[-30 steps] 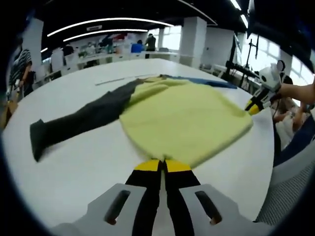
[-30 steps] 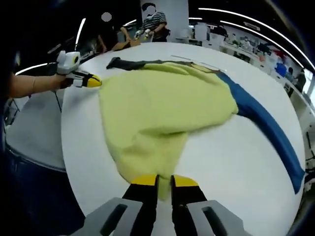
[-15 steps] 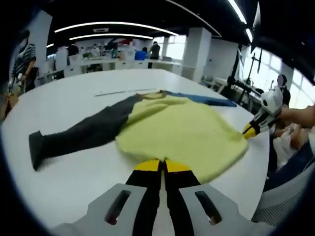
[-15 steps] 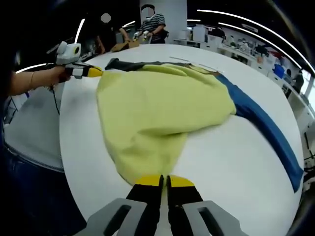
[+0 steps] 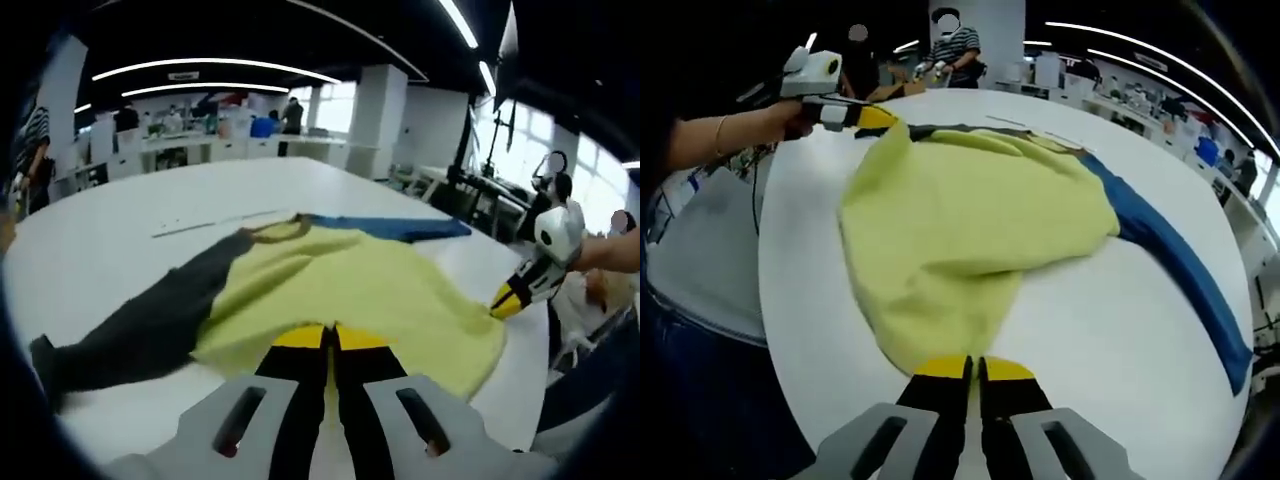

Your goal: Fold the garment on the visible template until the final outline fits inside the template.

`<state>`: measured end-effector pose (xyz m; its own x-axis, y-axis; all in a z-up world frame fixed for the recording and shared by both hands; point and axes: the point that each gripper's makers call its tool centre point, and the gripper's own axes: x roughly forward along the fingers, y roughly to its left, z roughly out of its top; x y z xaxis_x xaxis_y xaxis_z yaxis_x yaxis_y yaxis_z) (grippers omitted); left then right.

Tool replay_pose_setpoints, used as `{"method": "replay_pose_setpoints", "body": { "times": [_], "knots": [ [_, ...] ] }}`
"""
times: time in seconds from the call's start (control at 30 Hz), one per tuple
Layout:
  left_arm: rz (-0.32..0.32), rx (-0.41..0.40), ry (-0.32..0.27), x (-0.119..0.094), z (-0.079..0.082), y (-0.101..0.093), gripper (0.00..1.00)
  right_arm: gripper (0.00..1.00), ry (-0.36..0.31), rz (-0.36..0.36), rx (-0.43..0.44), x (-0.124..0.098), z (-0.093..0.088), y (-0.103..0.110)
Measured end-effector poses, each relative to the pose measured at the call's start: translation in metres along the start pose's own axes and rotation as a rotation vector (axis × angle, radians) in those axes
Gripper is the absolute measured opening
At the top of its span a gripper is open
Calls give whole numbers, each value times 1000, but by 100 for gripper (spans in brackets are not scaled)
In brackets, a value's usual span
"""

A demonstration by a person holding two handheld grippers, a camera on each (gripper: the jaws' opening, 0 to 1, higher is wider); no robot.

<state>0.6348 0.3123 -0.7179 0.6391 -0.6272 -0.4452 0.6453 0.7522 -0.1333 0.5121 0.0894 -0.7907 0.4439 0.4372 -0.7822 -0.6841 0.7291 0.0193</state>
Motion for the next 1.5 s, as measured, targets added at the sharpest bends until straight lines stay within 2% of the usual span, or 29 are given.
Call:
{"method": "replay_pose_setpoints", "body": {
  "times": [0.27,0.47,0.57,0.7,0.83,0.97,1.1,1.33,1.5],
  "knots": [
    [17,-3,45,36,-14,-1,0,0,-6,-1,5,0,-1,-1],
    [33,62,90,50,-27,-2,0,0,-7,-5,13,-1,-1,-1],
    [29,72,95,53,-31,-3,0,0,-9,-7,14,-1,-1,-1],
    [20,151,86,52,-29,-6,0,0,-10,-5,28,-1,-1,-1],
    [-19,153,28,45,-15,-13,6,0,-8,-2,50,-1,-1,-1],
    [-55,188,10,38,-5,-19,11,0,-6,-2,54,-1,-1,-1],
    [-65,193,9,29,-1,-13,14,0,0,-3,51,-1,-1,-1],
    [-23,230,71,20,-12,10,14,0,1,-2,52,-1,-1,-1],
    [-15,223,104,22,-19,19,15,0,3,1,55,-1,-1,-1]
  ]
}}
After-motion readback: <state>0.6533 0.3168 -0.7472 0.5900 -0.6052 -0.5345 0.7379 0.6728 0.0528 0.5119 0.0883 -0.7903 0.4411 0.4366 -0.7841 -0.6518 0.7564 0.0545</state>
